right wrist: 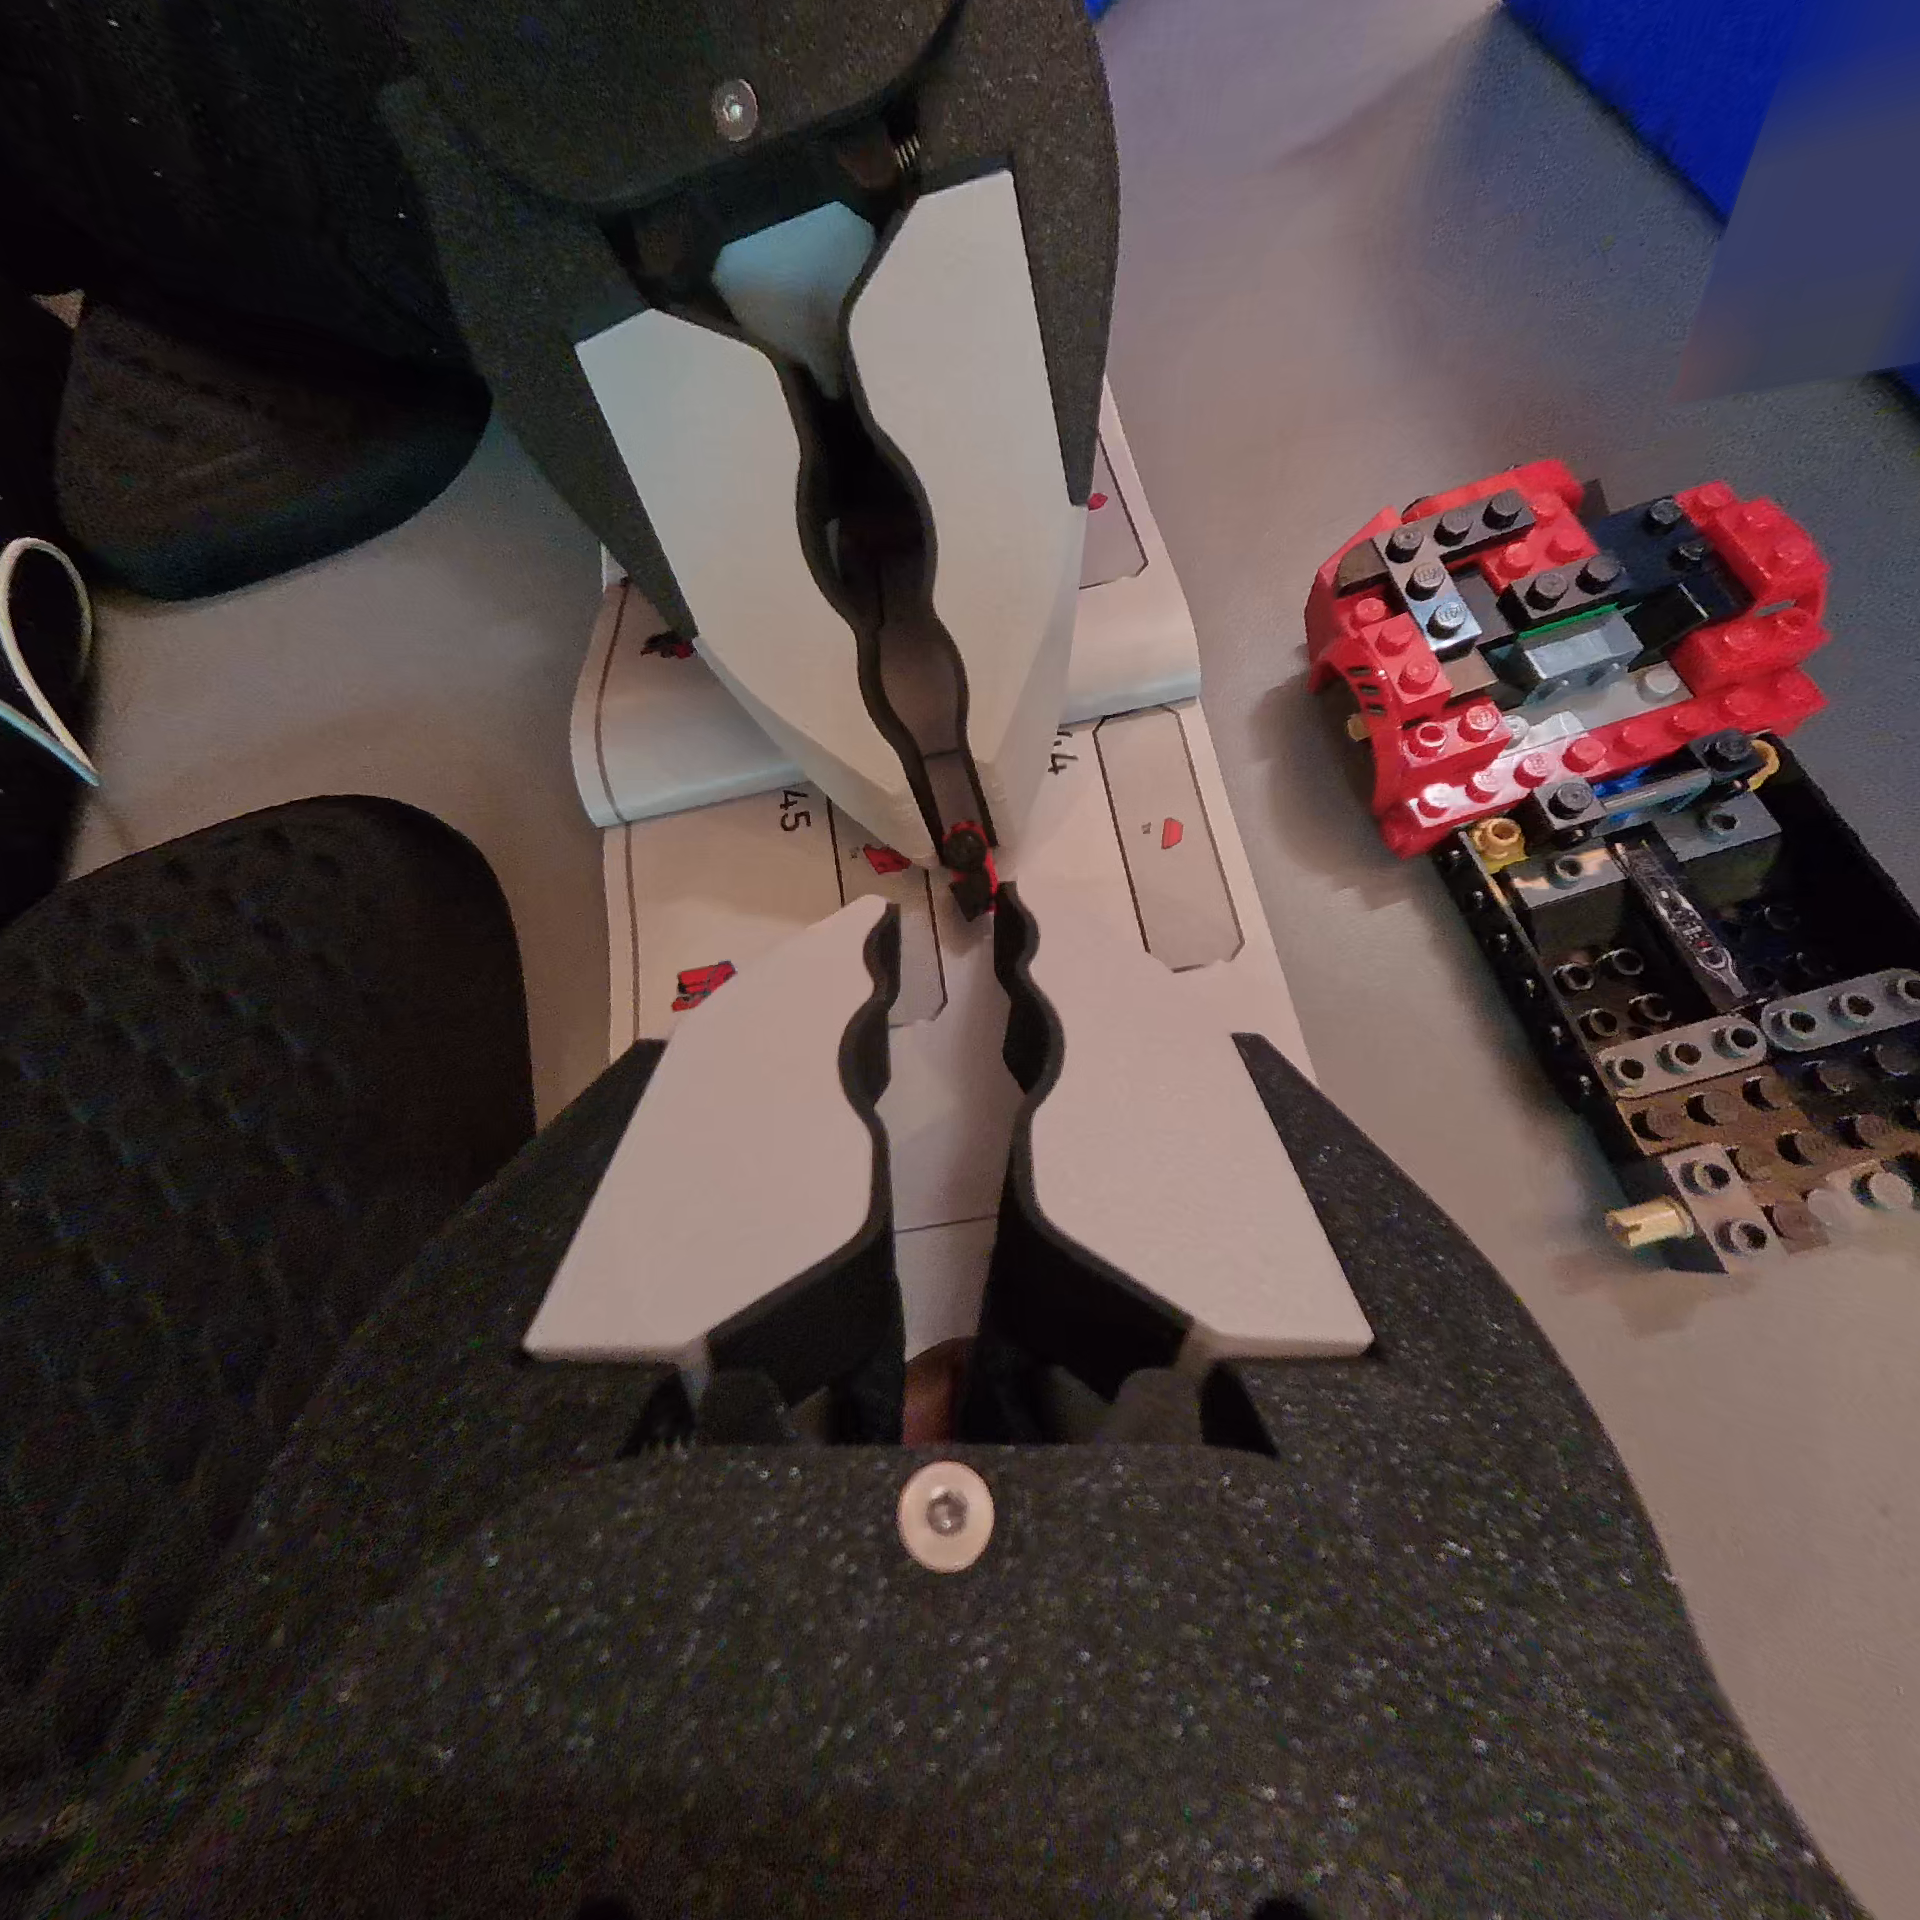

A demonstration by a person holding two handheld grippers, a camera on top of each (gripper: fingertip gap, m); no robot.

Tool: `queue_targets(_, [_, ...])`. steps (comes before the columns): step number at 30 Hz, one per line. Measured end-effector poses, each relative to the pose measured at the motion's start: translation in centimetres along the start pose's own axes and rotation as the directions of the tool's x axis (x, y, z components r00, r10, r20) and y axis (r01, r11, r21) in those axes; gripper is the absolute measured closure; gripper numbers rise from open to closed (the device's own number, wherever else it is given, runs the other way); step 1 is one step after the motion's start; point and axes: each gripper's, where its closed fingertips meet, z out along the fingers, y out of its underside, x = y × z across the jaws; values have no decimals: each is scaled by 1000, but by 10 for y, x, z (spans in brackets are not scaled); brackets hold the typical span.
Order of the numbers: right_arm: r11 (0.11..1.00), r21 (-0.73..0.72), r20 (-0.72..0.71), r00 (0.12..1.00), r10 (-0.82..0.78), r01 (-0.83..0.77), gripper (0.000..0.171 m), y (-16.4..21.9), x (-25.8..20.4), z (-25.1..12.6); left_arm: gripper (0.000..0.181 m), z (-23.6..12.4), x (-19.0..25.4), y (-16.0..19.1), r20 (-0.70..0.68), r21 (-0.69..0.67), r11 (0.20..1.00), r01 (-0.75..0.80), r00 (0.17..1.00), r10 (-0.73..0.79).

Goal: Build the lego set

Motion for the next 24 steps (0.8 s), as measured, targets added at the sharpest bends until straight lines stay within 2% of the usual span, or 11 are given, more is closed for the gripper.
queue_targets(15, [1000,-3,-46,999,8,-8,165,1,6,-1,174,0,0,0,1,-1,1000,-1,1000,1])
queue_targets(24, [1000,-2,-51,998,20,-20,166,0,6,0,174,0,0,0,2,-2,1000,-1,1000,1])
